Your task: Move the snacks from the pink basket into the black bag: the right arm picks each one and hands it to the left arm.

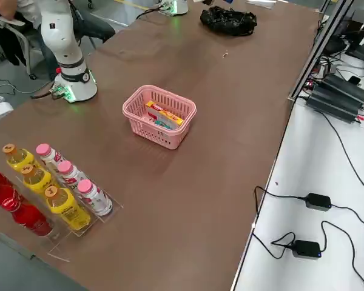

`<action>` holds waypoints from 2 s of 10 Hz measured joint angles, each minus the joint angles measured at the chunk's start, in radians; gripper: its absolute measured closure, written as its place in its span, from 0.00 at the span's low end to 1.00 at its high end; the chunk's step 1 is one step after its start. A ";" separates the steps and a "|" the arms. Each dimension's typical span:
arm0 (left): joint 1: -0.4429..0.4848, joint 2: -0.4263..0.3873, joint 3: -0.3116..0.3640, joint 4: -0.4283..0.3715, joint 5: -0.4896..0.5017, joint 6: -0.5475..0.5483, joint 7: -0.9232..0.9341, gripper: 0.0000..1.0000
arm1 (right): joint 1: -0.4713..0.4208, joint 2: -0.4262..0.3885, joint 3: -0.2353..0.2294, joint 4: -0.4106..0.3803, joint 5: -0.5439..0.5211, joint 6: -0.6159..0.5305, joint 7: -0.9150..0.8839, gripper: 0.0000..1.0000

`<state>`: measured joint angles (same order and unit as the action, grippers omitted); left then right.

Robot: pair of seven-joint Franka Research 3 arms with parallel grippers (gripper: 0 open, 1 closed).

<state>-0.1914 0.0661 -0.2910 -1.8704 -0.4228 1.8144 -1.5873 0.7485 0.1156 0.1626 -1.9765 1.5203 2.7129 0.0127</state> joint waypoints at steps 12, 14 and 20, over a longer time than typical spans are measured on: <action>0.467 0.015 0.009 -0.232 0.392 0.047 0.251 0.48 | -0.396 -0.063 -0.036 0.040 -0.747 -0.537 0.012 0.00; 0.493 0.033 0.010 -0.340 0.442 0.178 0.268 0.48 | -0.433 -0.071 -0.035 0.139 -1.062 -0.749 0.199 0.00; 0.505 0.089 0.008 -0.431 0.458 0.361 0.268 0.48 | -0.538 -0.083 -0.031 0.217 -1.405 -1.053 0.330 0.00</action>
<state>0.3137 0.1555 -0.2830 -2.3009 0.0351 2.1758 -1.3189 0.2106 0.0329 0.1315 -1.7594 0.1155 1.6598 0.3430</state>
